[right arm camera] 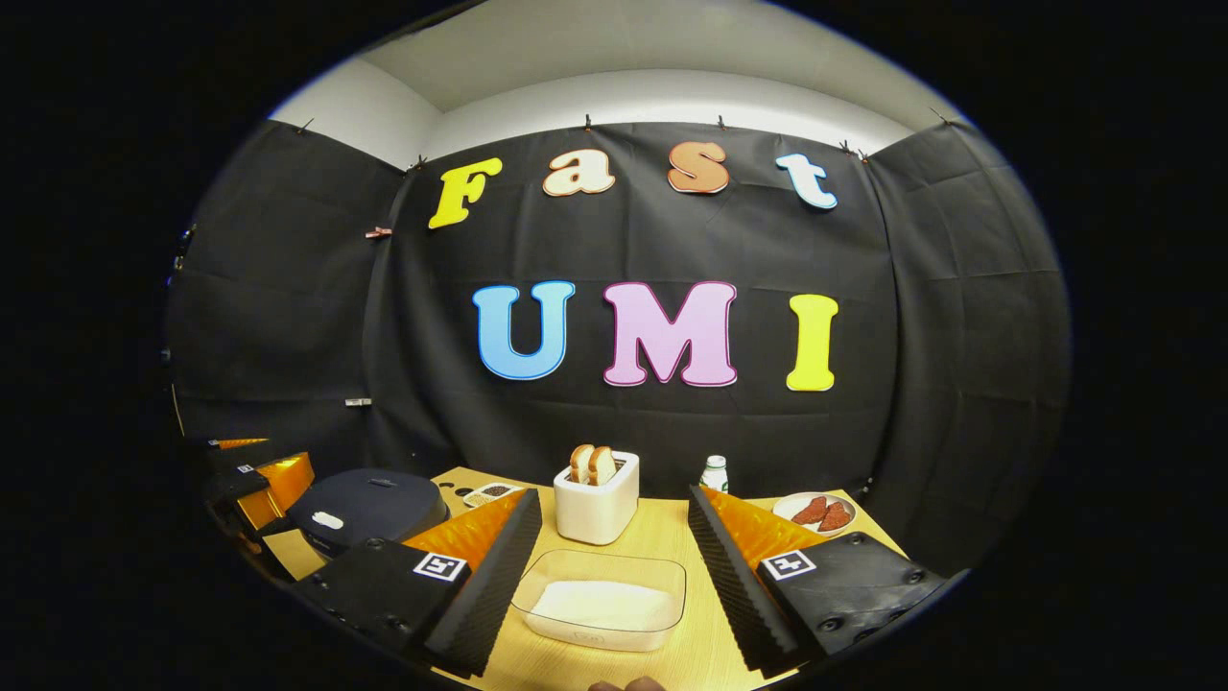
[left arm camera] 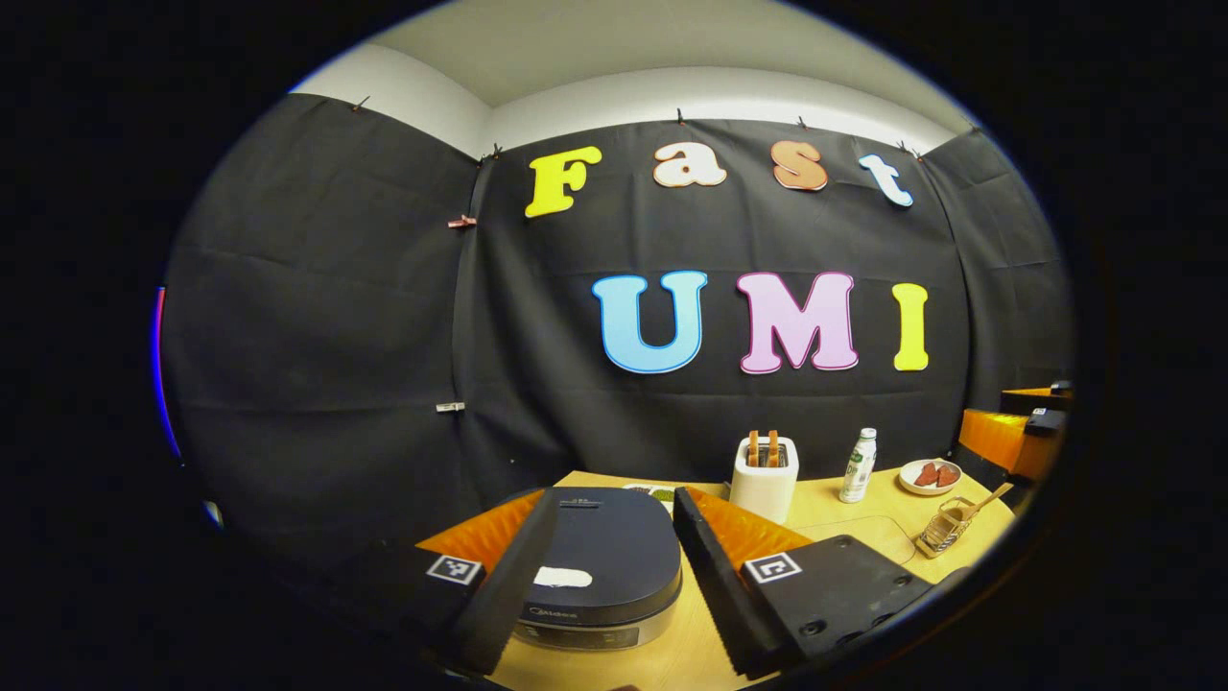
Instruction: Close the left gripper, press the button to open the rice cooker; take a wooden spoon from the chopstick holder with the right hand, scoop a spoonful of rice and pour it into the rice cooker, then put the wooden spoon back into the chopstick holder.
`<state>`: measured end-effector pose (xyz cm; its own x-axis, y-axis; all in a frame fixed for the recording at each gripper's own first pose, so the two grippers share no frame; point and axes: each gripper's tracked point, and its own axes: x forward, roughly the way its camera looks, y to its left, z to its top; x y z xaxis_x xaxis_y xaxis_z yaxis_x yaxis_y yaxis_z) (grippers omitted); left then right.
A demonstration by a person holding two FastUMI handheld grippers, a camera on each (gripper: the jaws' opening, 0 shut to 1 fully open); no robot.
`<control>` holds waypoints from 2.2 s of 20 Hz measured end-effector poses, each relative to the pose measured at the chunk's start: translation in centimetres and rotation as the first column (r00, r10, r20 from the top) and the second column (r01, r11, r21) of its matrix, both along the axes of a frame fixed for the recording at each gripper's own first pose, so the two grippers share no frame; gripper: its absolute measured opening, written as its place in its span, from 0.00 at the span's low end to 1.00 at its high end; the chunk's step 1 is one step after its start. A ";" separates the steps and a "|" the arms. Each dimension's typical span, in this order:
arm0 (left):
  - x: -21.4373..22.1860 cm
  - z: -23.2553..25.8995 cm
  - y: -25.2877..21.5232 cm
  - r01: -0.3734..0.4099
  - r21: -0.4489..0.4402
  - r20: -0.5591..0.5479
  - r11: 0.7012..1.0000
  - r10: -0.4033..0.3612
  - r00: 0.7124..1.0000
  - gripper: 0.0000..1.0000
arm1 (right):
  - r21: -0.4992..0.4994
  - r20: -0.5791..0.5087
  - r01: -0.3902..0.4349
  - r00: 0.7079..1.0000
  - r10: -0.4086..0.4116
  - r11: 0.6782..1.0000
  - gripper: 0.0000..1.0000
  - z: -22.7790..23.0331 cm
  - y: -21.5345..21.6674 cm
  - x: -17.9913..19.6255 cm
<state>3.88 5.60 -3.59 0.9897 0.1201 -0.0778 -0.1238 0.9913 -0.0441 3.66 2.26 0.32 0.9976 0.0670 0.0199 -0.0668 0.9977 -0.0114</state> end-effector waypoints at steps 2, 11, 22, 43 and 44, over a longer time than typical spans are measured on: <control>0.6 -1.0 0.3 0.007 -0.015 -0.027 1.000 -0.007 1.000 0.74 | -0.006 -0.005 -0.003 1.000 0.002 1.000 0.95 -0.1 0.4 0.3; 3.5 -6.9 3.0 0.007 -0.021 -0.172 1.000 -0.010 0.985 0.11 | -0.038 -0.021 -0.001 1.000 0.000 0.999 0.95 -0.6 1.6 1.4; 4.7 -12.9 4.6 -0.020 -0.044 -0.335 0.999 0.004 0.942 0.09 | -0.037 -0.040 0.001 0.999 -0.003 0.999 0.95 -1.4 2.1 2.2; 4.8 -6.8 4.1 0.008 -0.009 -0.166 1.000 -0.009 0.986 0.20 | 0.006 -0.025 0.020 0.999 -0.020 1.000 0.95 -0.9 0.8 1.3; 5.0 -5.0 3.7 0.020 0.000 -0.128 1.000 -0.020 0.992 0.25 | 0.009 -0.028 0.027 0.999 -0.026 1.000 0.95 -1.1 0.5 1.2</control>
